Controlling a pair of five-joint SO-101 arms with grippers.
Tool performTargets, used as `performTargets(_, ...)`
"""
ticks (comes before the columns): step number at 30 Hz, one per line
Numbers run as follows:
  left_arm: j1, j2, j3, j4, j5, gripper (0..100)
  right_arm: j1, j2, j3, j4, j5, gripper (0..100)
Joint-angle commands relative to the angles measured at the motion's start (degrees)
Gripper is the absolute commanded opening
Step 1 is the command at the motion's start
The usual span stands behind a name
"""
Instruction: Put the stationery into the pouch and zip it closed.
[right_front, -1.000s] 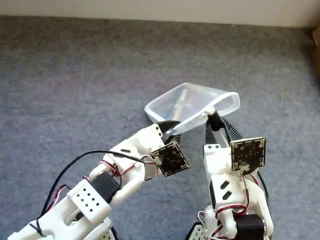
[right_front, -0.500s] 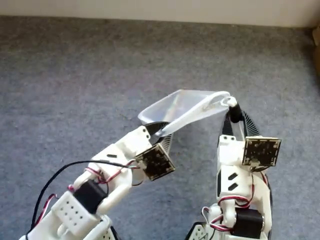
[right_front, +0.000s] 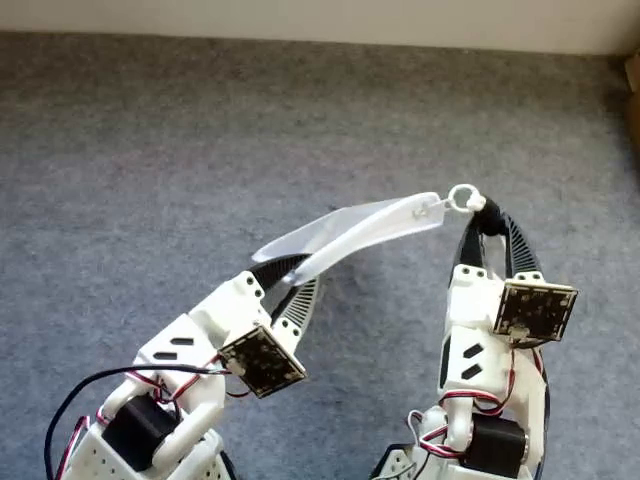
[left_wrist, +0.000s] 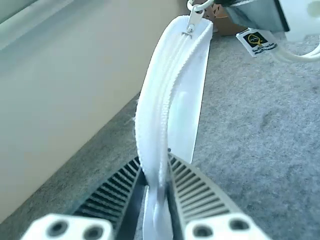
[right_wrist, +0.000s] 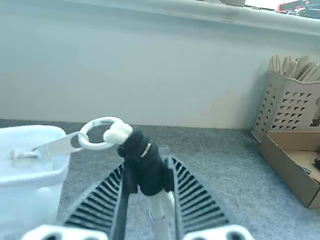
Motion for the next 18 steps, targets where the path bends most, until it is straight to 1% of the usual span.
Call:
performTargets(1, -4.0, -3.4, -0.9, 0.2, 0.8, 0, 3.3, 0.2, -0.4, -1.8, -0.6, 0.6)
performTargets(8, -5.4, -3.6, -0.8, 0.0, 1.3, 0, 6.4, 0.2, -0.5, -1.8, -0.6, 0.6)
performTargets(11, -5.6, -3.6, -0.8, -0.1, 2.5, 0, 6.0, 0.2, -0.5, -1.8, -0.6, 0.6)
performTargets(18, -5.6, -3.6, 0.2, -0.2, 2.8, 0, 2.0, 0.2, -0.5, -0.2, -0.6, 0.6)
